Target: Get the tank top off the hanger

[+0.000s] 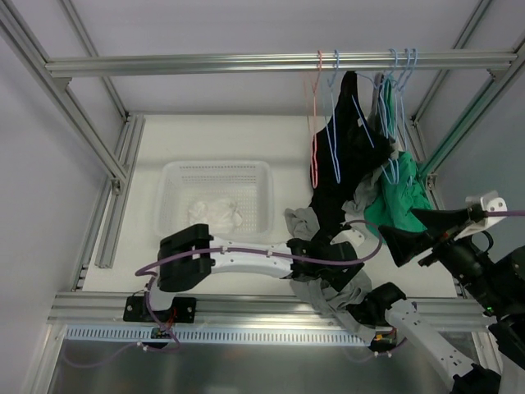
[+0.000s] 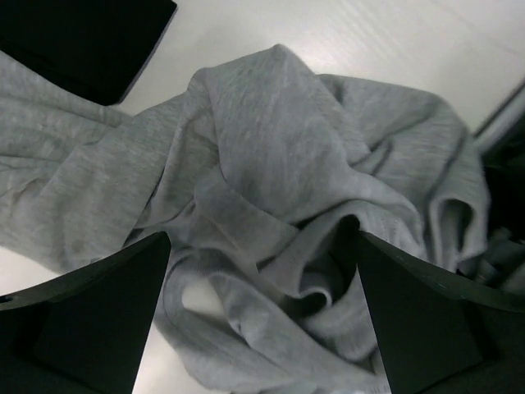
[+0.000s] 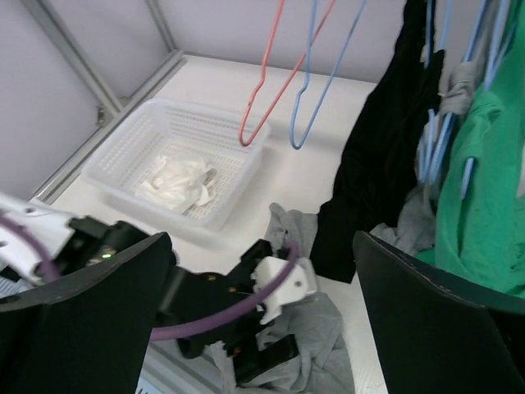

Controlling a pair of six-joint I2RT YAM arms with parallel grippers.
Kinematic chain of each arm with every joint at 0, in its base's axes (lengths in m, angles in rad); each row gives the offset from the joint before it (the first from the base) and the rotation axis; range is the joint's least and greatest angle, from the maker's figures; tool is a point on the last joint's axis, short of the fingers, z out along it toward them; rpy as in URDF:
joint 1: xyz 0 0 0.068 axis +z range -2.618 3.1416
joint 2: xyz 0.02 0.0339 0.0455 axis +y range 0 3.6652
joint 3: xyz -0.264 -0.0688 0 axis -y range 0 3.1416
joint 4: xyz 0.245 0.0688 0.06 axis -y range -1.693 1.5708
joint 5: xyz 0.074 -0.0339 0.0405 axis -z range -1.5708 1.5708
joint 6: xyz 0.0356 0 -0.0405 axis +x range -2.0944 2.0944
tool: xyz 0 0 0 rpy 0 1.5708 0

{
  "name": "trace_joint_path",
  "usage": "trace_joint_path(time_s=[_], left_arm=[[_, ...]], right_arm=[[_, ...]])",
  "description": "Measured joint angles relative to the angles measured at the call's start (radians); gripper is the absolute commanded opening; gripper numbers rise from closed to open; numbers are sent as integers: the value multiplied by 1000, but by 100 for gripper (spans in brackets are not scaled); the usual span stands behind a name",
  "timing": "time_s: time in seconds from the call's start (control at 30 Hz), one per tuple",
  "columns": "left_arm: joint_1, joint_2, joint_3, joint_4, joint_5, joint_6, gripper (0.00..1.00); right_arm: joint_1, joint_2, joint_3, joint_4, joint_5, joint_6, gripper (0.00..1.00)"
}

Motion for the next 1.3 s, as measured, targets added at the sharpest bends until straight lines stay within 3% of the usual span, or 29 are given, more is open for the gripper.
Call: trace_joint_path(time_s=[0.27, 0.37, 0.4, 0.47, 0.5, 0.77, 0.93, 1.13, 1.3], left_arm=[[3, 176, 42, 13, -41, -6, 97], [9, 187, 48, 27, -35, -30, 59], [14, 187, 43, 39, -39, -44, 34], [19, 182, 26, 56, -44, -61, 8], [22, 177, 14, 68, -43, -76, 0], [27, 55, -122, 50, -32, -97, 0], [18, -164, -212, -47, -76, -91, 0], [-8, -481, -212, -45, -169, -58, 0], [-8, -605, -213, -47, -217, -33, 0]], right_arm=[[0, -71, -23, -68, -146, -1, 100], [0, -82, -24, -80, -175, 0, 99], [0, -88, -24, -81, -185, 0, 100], [0, -95, -22, -82, -198, 0, 99], [0, -99, -21, -81, -204, 1, 99], [0, -120, -20, -80, -234, 1, 99], [0, -124, -21, -78, -233, 1, 99], [0, -127, -23, -71, -230, 1, 100], [0, -127, -23, -71, -224, 1, 99]])
